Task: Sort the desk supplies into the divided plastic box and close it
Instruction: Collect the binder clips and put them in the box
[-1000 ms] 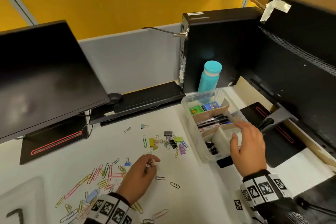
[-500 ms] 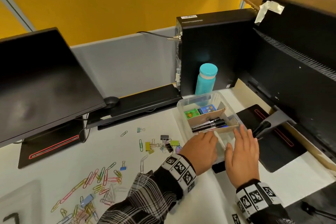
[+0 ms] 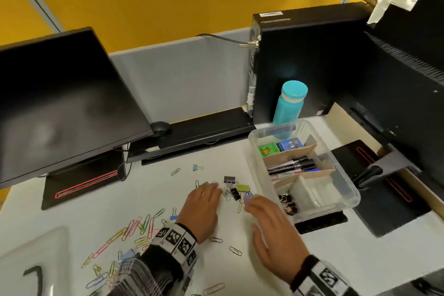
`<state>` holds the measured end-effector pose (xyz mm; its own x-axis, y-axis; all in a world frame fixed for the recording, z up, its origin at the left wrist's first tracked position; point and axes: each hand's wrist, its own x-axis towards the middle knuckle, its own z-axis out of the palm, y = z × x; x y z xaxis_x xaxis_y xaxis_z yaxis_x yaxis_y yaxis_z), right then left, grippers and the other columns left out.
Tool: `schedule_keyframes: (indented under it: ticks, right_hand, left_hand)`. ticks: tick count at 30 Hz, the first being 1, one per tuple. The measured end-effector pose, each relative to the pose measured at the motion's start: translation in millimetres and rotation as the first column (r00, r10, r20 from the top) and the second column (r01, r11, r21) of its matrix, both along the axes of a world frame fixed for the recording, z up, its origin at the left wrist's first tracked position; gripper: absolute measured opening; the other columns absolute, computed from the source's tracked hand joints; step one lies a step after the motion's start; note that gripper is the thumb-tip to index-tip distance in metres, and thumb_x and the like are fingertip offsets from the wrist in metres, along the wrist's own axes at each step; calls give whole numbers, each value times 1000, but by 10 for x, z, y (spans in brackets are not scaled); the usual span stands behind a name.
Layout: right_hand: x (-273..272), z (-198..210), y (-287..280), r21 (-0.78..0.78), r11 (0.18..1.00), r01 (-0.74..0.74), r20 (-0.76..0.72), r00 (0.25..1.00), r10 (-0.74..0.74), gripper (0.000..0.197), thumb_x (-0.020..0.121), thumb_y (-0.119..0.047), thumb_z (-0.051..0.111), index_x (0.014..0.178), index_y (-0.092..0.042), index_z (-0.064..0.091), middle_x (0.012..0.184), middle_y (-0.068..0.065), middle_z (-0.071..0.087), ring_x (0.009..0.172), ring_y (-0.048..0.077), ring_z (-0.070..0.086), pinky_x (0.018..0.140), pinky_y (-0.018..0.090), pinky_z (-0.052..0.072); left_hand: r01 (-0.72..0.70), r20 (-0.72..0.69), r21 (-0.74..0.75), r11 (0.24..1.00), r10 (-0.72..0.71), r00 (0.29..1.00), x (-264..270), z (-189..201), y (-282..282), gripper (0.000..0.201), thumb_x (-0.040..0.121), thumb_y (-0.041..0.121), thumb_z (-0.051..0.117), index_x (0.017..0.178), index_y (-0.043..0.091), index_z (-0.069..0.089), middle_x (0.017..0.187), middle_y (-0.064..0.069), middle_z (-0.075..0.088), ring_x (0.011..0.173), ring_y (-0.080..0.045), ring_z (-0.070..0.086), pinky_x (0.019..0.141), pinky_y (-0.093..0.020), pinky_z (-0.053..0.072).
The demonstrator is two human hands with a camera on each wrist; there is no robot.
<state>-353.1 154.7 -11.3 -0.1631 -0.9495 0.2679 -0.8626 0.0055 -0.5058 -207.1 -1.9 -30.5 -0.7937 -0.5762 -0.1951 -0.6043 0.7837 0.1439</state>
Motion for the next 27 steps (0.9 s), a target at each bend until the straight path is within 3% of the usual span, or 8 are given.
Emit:
schedule_keyframes:
  ticks: [5, 8, 10, 15, 17, 20, 23, 27]
  right_hand:
    - [305, -357, -548, 445, 874, 194, -143, 979, -145, 79, 56, -23, 73, 128, 4, 51, 139, 22, 44, 126, 41, 44, 97, 45, 48]
    - [390, -410, -687, 513, 827, 229, -282, 955, -90, 88, 78, -30, 62, 140, 7, 11, 147, 22, 5, 137, 51, 11, 116, 50, -7]
    - [403, -512, -622, 567, 798, 205, -284, 958, -44, 100, 58, -30, 77, 137, 7, 28, 144, 26, 32, 132, 48, 33, 115, 43, -17]
    - [488, -686, -196, 501, 864, -45, -190, 969, 161, 91, 54, -34, 77, 137, -13, 44, 144, 4, 46, 134, 19, 34, 112, 29, 27]
    - [464, -730, -141, 496, 860, -121, -192, 950, 245, 77, 64, -28, 69, 136, -15, 46, 144, 3, 46, 134, 21, 40, 107, 36, 40]
    - [390, -759, -181, 515, 851, -106, -176, 958, 226, 54, 71, -21, 59, 125, -16, 51, 131, 4, 53, 118, 27, 52, 94, 38, 49]
    - [395, -585, -246, 472, 880, -41, -101, 990, 101, 32, 77, -20, 64, 107, -20, 53, 107, -2, 50, 94, 19, 54, 69, 24, 47]
    - [372, -544, -315, 493, 869, -46, 38, 999, 31, 15, 89, -18, 46, 104, -18, 49, 107, 0, 43, 90, 12, 50, 64, 20, 40]
  left_hand:
    - [93, 146, 57, 994, -101, 984, -344, -111, -256, 62, 98, 19, 36, 151, 20, 3, 160, 4, -4, 147, -24, 2, 120, -42, 11]
    - [151, 194, 87, 985, -165, 967, -482, -217, -290, 64, 99, 13, 34, 151, 22, -1, 160, 5, -10, 147, -21, -2, 120, -40, 8]
    - [173, 205, 94, 980, -189, 960, -415, -276, -295, 67, 97, 10, 35, 151, 20, -3, 159, 5, -12, 147, -20, -5, 120, -38, 7]
    - [179, 190, 55, 982, -186, 964, 133, -368, -201, 72, 95, 9, 40, 151, 16, -6, 159, 2, -14, 147, -21, -6, 121, -39, 8]
    - [173, 105, -9, 985, -171, 980, 354, -379, -148, 74, 88, 19, 58, 150, 13, 17, 159, 1, 8, 145, -22, 19, 115, -38, 26]
    - [150, 7, -64, 987, -150, 989, 610, -409, -90, 70, 64, 32, 79, 129, 20, 57, 139, 2, 53, 120, -21, 57, 93, -34, 52]
    - [120, -60, -31, 992, -122, 991, 667, -354, -62, 55, 69, 36, 72, 120, 25, 55, 131, 3, 55, 118, -22, 55, 92, -36, 52]
    - [98, 7, -75, 992, -98, 995, 578, -264, -6, 42, 70, 49, 66, 103, 24, 58, 108, 4, 54, 99, -19, 54, 80, -32, 51]
